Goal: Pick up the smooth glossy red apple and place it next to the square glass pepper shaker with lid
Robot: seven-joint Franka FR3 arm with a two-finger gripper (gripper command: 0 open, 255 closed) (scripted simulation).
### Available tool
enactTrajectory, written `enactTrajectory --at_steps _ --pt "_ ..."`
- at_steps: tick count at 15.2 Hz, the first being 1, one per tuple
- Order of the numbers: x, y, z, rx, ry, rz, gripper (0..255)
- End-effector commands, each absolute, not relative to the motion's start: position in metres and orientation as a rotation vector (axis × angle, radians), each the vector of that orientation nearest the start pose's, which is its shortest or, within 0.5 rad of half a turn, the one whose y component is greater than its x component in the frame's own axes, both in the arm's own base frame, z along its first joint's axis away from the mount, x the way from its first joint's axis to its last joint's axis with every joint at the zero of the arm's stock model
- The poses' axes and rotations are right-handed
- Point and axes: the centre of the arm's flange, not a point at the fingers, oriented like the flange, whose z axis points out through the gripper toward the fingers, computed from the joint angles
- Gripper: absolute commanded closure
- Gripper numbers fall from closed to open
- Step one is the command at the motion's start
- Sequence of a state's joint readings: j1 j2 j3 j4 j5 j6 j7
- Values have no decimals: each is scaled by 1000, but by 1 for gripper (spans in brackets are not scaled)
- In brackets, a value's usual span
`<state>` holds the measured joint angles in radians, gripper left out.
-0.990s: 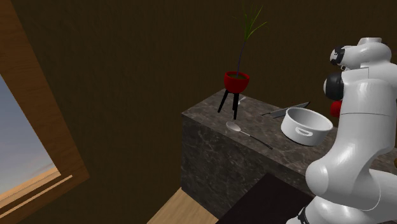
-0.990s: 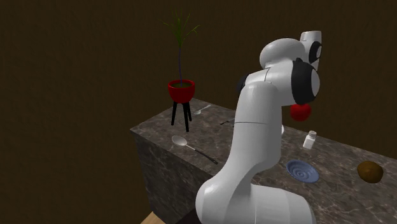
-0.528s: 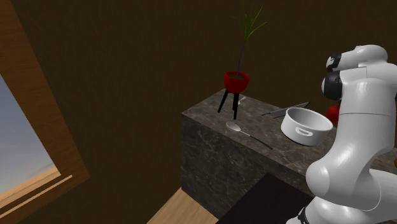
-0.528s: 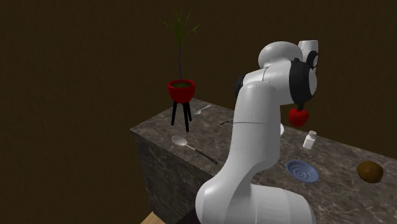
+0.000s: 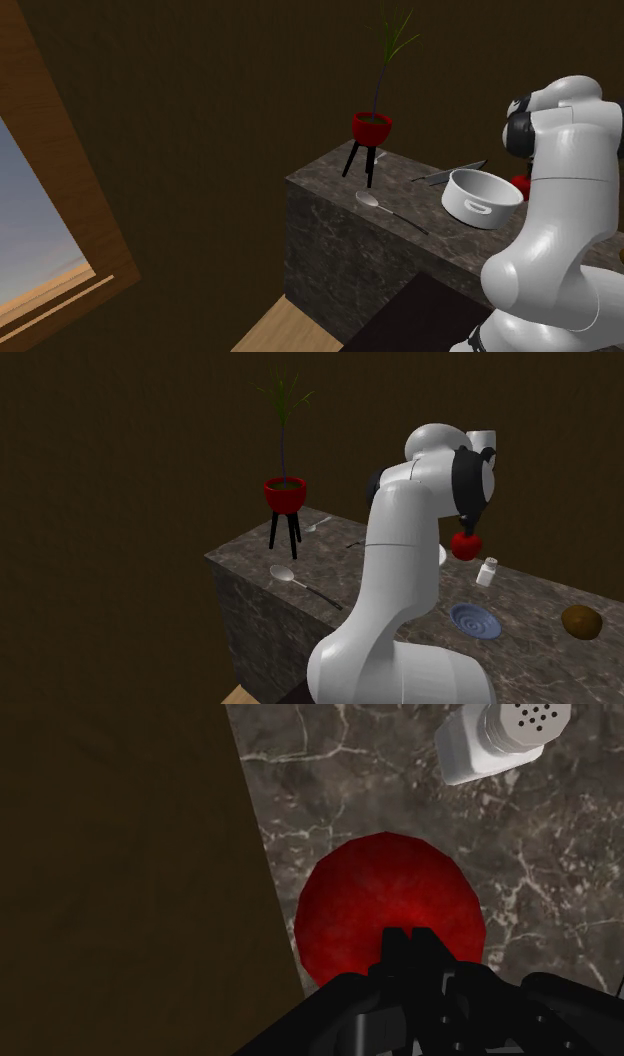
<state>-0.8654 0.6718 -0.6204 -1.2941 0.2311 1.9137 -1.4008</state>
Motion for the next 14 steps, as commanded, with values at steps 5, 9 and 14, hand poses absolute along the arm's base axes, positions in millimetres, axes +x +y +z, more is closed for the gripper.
enactTrajectory --at_steps 5,9,14 --pt "187 -702 402 -3218 61 222 255" --pt "187 -702 402 -3218 61 222 0" --pt "188 -701 415 -3218 61 222 0"
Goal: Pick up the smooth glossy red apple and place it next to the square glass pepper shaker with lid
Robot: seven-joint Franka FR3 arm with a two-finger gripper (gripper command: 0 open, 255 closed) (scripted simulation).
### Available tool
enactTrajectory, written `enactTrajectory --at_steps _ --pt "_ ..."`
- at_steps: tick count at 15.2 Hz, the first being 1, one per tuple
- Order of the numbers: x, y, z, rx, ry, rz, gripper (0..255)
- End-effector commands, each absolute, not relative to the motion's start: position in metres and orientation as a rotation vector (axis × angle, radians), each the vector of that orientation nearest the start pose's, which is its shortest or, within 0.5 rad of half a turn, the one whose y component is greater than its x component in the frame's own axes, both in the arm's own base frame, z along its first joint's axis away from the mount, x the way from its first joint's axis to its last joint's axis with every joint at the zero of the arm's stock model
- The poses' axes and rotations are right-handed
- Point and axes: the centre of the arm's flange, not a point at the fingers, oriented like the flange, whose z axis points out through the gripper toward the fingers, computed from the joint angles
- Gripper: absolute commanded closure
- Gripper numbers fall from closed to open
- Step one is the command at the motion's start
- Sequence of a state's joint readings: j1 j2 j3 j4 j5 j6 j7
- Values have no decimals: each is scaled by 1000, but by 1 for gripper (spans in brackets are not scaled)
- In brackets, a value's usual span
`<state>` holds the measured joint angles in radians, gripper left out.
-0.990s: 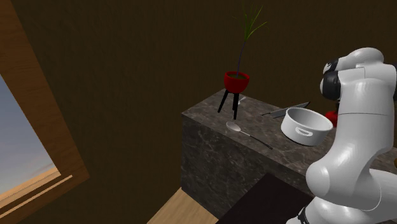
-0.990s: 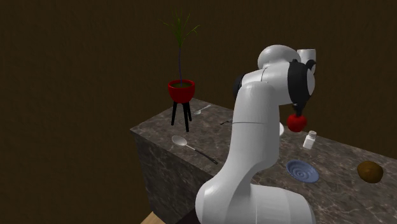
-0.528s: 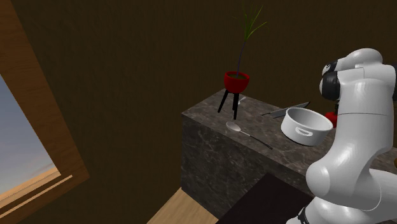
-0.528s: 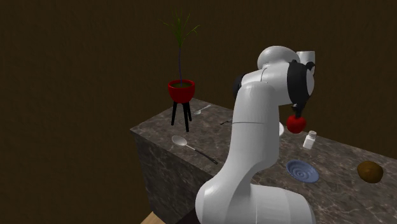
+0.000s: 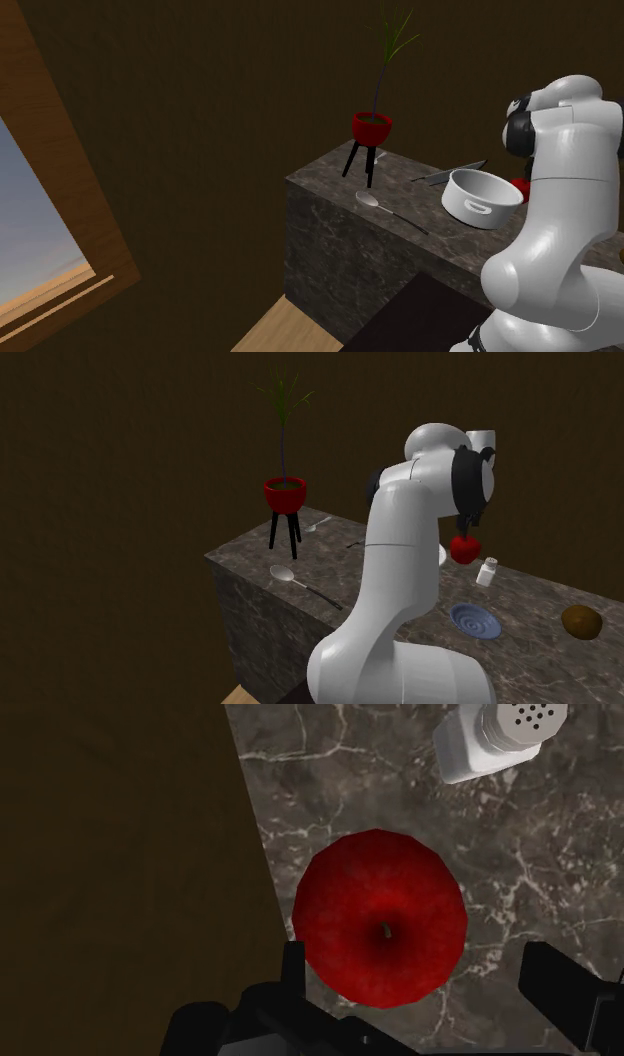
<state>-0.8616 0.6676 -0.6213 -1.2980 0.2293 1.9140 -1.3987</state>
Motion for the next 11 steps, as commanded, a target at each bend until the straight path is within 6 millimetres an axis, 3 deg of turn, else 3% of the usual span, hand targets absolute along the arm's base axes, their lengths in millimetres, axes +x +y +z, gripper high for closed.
enactTrajectory --at_steps 1,3,11 --pt "190 -700 428 -3218 61 222 0" --pt "193 -698 452 -3218 61 222 0" --pt "193 -698 452 -3218 61 222 0"
